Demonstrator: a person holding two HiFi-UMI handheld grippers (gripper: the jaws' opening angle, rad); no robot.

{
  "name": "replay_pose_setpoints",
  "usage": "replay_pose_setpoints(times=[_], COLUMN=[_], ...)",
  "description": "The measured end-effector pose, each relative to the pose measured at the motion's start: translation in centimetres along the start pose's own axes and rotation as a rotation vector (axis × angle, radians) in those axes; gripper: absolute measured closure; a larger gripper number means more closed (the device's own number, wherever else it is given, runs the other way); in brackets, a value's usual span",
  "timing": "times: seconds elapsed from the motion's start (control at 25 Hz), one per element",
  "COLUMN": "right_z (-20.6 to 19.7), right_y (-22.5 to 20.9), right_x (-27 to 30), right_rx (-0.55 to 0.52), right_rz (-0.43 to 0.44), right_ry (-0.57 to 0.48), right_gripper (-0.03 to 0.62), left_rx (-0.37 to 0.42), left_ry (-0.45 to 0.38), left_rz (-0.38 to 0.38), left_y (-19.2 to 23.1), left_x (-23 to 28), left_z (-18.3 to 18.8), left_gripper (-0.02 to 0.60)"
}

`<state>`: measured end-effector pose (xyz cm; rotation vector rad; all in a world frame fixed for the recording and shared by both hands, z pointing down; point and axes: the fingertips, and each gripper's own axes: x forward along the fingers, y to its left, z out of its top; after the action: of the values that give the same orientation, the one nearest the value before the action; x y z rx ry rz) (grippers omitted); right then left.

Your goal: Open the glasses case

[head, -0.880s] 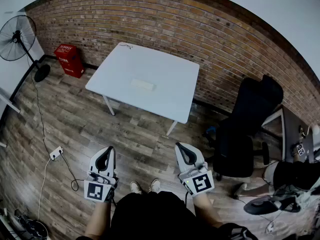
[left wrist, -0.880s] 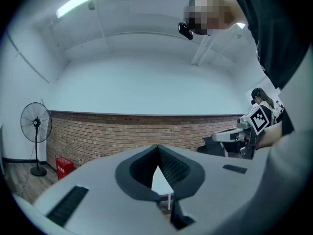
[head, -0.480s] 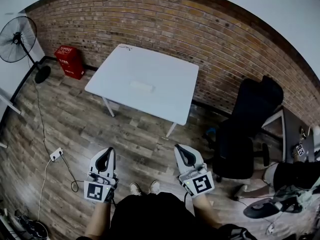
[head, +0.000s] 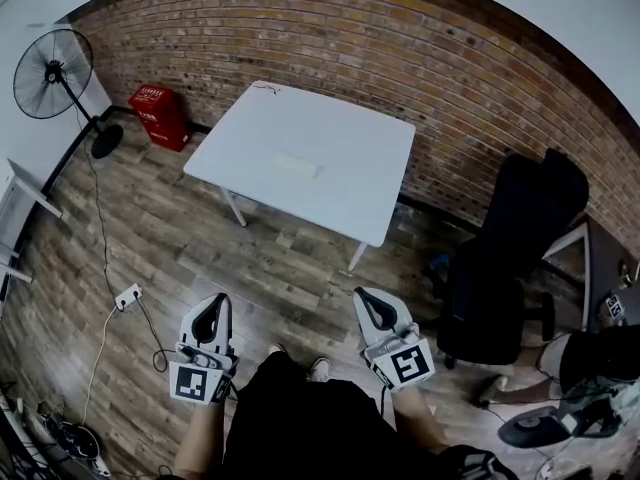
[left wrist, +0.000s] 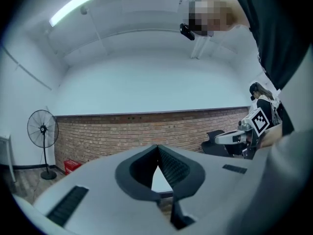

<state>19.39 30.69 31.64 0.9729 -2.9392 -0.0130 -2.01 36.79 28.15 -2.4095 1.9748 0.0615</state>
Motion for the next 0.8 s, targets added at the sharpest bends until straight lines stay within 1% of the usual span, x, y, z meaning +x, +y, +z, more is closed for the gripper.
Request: replay_pose_setpoints(times=[0.12, 0.2, 0.44, 0.6, 0.8], right_z=[0.2, 0.1, -1.3, -1.8, -1.1], right_y=[-0.3, -0.9, -2.0, -3.4, -6.1], right_x=[0.7, 1.3, 4.5, 9.0, 17.2], right_rx=[-0.017, -0.02, -0.019, -0.015, -0.037], right_rz=[0.02, 0.02, 0.023, 0.015, 0.019], right_ry=[0.0, 0.006, 0.056, 0.081, 0.099], right_gripper=[0.589, 0.589, 0.589, 0.589, 0.589], left_rx=[0.007, 0.001, -0.056, -0.074, -0.089], left_ry=[0.0, -0.002, 0.021, 0.02, 0.002], left_rz=[0.013, 0.008, -0.014, -0.033, -0.051], left_y=[0.6, 0.6, 2.4, 5.9, 11.4], left_x=[0.4, 1.2, 4.7, 8.5, 14.6], left_z=[0.0, -0.4, -3.2, -3.7, -3.6], left_gripper=[0.575, 0.575, 0.575, 0.575, 0.575])
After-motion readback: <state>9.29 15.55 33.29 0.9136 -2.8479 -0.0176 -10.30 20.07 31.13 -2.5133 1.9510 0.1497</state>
